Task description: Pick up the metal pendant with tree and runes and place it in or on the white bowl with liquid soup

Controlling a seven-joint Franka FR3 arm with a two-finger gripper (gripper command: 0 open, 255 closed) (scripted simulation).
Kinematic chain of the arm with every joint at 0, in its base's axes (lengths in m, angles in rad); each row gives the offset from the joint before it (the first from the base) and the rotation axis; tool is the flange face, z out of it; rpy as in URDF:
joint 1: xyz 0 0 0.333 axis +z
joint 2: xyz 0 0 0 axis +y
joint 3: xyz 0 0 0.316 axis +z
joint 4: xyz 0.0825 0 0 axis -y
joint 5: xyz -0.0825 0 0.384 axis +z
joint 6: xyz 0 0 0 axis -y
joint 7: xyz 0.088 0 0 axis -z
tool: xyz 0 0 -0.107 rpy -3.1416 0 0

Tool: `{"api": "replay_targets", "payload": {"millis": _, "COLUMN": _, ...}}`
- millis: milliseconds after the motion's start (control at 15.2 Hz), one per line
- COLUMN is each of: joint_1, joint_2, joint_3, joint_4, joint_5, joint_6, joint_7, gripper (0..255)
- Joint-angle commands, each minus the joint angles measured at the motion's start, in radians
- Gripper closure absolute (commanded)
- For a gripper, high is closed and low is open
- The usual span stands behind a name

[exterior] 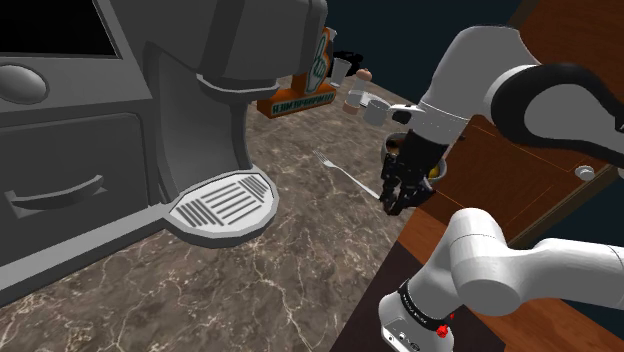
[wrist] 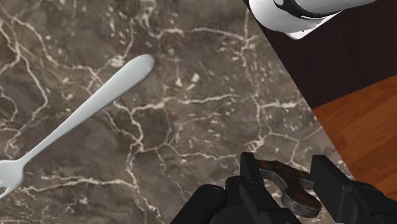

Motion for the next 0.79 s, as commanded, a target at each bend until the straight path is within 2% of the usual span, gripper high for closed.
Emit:
{"api": "replay_targets", "payload": {"millis": 0, "joint_1": 0.000, "joint_2": 0.005, "joint_3": -0.002, "joint_4": 0.029, "joint_5": -0.002, "joint_6": -0.024, "joint_7": 0.000, "gripper": 255}}
{"api": "replay_targets", "payload": {"millis": 726, "joint_1": 0.005, "joint_2": 0.064, "joint_3": 0.000, "joint_4": 0.204, "joint_5": 0.002, "joint_6": -0.141, "joint_7": 0.012, "gripper": 255}}
